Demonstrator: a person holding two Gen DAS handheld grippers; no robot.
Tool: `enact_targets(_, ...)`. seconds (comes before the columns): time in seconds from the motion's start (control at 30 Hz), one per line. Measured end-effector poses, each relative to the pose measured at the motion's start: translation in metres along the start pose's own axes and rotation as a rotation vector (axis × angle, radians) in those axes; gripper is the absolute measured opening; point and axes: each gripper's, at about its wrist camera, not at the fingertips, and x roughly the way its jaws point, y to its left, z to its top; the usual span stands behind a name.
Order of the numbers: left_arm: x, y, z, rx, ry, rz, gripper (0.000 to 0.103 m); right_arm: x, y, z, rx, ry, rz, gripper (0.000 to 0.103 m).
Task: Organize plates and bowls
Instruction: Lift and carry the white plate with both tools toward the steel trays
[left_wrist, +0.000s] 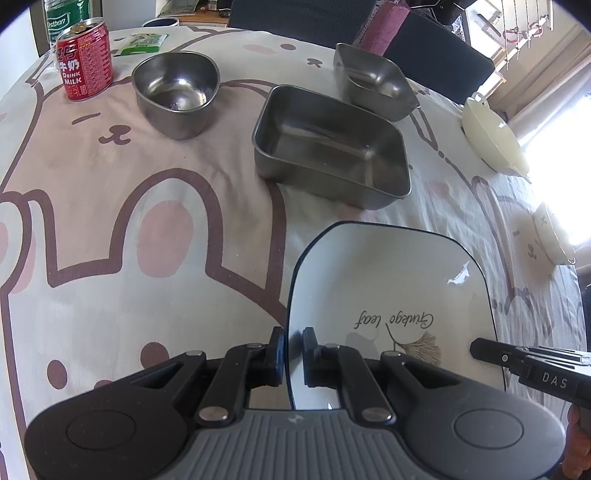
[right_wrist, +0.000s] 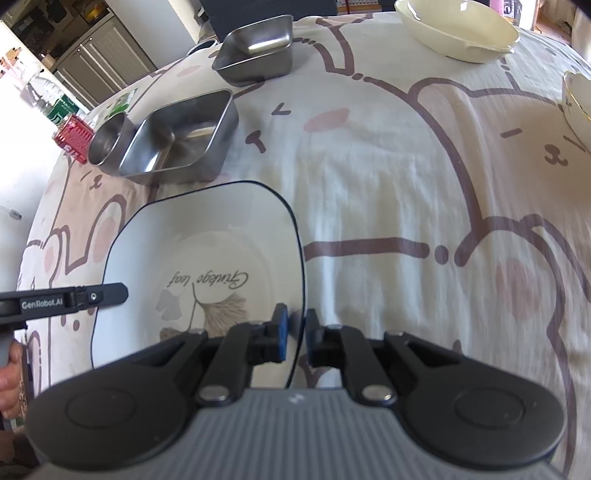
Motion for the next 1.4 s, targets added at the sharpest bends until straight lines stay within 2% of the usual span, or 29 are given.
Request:
enact_targets(0.2,0.001,-0.002,0.001,0.005,-0.008,0.004,0.010,0.002,-0.002,0.004,0.021,-0.019,-0.010,0.012)
enact_targets(0.5,0.005,-0.003,0.002,0.019,0.008,0.018,0.011,0.007,0.003,0.004,-0.015,0.005,-0.030,0.013)
enact_targets(1.1,0.006,-0.005,0.001,0.053,0.001,0.033,0.011,0.013,0.006,0.001,-0.043,0.034,-0.032,0.014)
enact_targets(1.4,0.006,-0.005,0.000,0.058,0.028,0.038,0.015,0.012,0.002,0.001,-0.042,0.032,-0.017,0.015)
